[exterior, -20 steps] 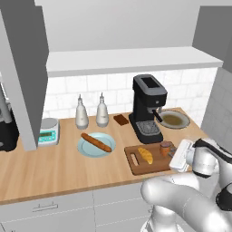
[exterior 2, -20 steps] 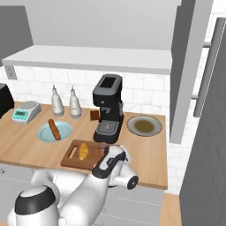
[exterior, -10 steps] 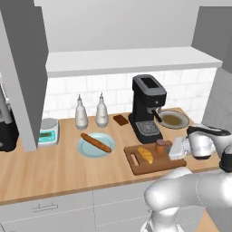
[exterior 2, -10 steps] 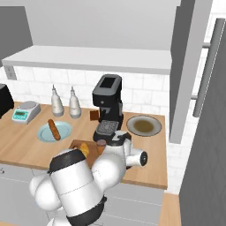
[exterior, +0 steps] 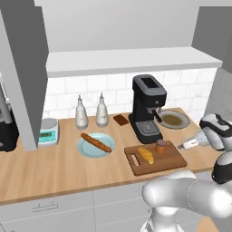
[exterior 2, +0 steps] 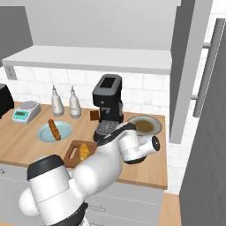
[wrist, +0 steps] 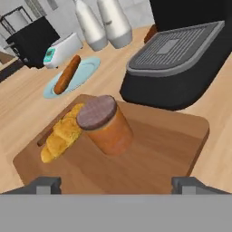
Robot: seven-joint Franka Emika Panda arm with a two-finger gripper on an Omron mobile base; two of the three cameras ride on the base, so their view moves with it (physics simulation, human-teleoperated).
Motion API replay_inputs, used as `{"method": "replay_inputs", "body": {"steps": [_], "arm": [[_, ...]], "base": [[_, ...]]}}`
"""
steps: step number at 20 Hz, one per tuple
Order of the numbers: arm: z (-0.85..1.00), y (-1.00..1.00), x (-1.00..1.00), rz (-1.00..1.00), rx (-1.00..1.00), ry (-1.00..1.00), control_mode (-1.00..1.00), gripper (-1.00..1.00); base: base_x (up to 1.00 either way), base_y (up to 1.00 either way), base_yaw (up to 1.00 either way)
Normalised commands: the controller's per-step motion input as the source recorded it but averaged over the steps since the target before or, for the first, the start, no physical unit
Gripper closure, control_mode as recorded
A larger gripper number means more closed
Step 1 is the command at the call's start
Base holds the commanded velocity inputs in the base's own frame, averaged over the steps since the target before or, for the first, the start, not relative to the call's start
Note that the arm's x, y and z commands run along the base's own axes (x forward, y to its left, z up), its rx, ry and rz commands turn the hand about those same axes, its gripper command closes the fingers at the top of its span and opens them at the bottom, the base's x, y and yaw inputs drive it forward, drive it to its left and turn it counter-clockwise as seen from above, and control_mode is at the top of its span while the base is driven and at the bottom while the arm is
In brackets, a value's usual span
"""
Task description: From the different types of pastries on the counter, select a croissant and place it on the cutting board. Then retrieve a jar of jam from the cabinet and place it alongside the croissant on the cutting board.
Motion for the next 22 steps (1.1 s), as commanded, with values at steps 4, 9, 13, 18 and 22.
{"method": "replay_inputs", "body": {"steps": [4,9,13,18,22], "arm": [[-0.02,0.07,-0.82,-0.10,-0.09,-0.02,-1.00,-1.00],[-0.01,0.01,-1.00,-0.23,-0.08,0.15,-1.00,-1.00],[0.00,0.00,-1.00,-0.31,-0.03,0.06,-1.00,-1.00],[-0.02,0.13,-1.00,-0.14,-0.02,0.00,-1.00,-1.00],[-0.03,0.31,-1.00,-0.22,-0.04,0.08,-1.00,-1.00]], "base": [[0.00,0.00,0.00],[0.00,0.00,0.00],[0.00,0.00,0.00],[0.00,0.00,0.00],[0.00,0.00,0.00]]}}
